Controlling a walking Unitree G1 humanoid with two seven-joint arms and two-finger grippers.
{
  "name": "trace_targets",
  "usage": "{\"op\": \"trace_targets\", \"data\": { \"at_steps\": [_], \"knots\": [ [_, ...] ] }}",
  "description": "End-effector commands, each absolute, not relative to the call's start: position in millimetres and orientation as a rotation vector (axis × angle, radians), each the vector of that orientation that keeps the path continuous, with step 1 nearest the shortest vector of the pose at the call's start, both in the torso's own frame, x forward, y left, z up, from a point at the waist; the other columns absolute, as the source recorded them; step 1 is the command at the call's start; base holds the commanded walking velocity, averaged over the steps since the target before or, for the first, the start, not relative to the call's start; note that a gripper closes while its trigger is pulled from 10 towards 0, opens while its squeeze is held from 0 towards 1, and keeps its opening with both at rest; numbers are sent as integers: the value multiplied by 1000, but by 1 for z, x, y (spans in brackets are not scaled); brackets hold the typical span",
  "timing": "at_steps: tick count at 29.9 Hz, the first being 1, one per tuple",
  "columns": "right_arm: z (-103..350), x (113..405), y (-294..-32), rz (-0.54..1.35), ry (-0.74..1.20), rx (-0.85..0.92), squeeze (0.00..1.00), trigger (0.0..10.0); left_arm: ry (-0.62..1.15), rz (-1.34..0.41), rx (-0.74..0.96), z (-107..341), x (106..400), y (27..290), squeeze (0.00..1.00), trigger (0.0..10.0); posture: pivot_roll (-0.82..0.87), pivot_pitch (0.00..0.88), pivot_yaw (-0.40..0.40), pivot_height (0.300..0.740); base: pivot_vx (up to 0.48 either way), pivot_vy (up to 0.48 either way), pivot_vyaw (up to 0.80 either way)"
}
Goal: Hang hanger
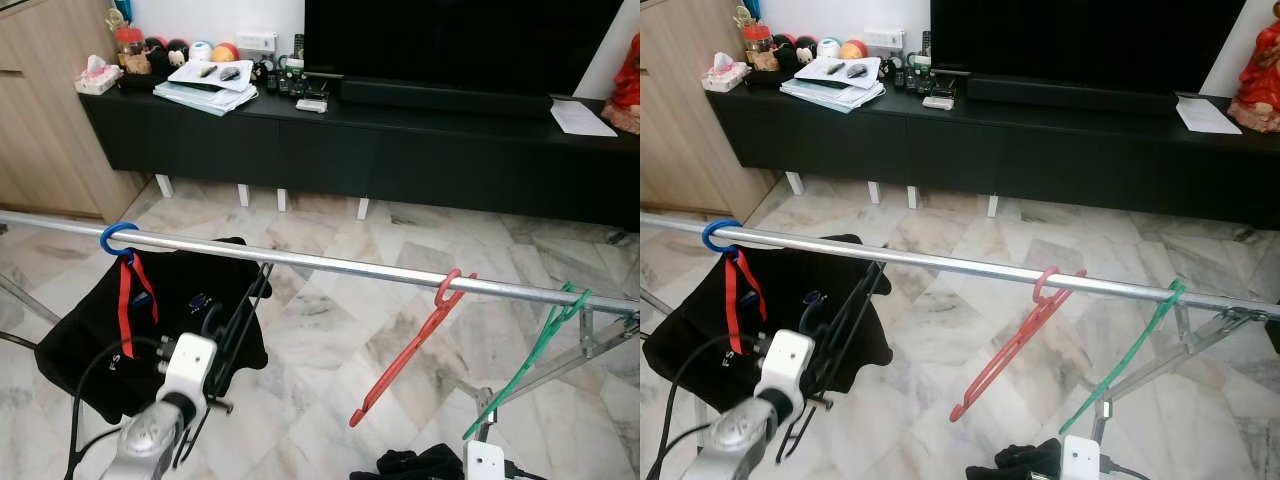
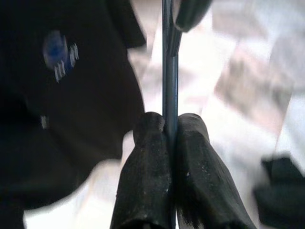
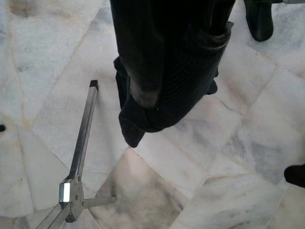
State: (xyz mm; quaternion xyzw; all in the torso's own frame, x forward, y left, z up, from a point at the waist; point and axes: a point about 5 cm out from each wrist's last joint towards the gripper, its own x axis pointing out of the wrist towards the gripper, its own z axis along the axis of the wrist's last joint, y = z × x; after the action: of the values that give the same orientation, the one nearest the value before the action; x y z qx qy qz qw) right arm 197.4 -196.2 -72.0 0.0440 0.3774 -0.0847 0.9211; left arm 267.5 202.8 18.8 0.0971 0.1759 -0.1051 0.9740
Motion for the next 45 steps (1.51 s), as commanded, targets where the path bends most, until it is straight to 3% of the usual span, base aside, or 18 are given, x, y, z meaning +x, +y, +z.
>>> {"op": "trace_targets", "data": {
  "at_steps": [1,18,29,37,45],
  "knots": [
    [-76,191,-196,-177,808,86,0,10000,418,-209,230,5,256,210,0,10000,37,52,-42,740,0,0,0],
    [-92,165,-183,-90,975,6,0,10000,876,17,143,-72,177,236,0,10000,42,6,-26,740,0,0,0],
    [-92,166,-181,-71,978,-20,0,10000,965,25,130,-84,159,231,0,10000,40,0,-18,740,0,0,0],
    [-92,166,-180,-67,984,-22,0,10000,1042,24,119,-97,134,219,0,10000,43,0,-15,740,0,0,560],
    [-92,166,-180,-79,985,-6,0,10000,1071,31,117,-101,128,213,0,10000,44,0,-15,740,0,61,0]
  ]
}}
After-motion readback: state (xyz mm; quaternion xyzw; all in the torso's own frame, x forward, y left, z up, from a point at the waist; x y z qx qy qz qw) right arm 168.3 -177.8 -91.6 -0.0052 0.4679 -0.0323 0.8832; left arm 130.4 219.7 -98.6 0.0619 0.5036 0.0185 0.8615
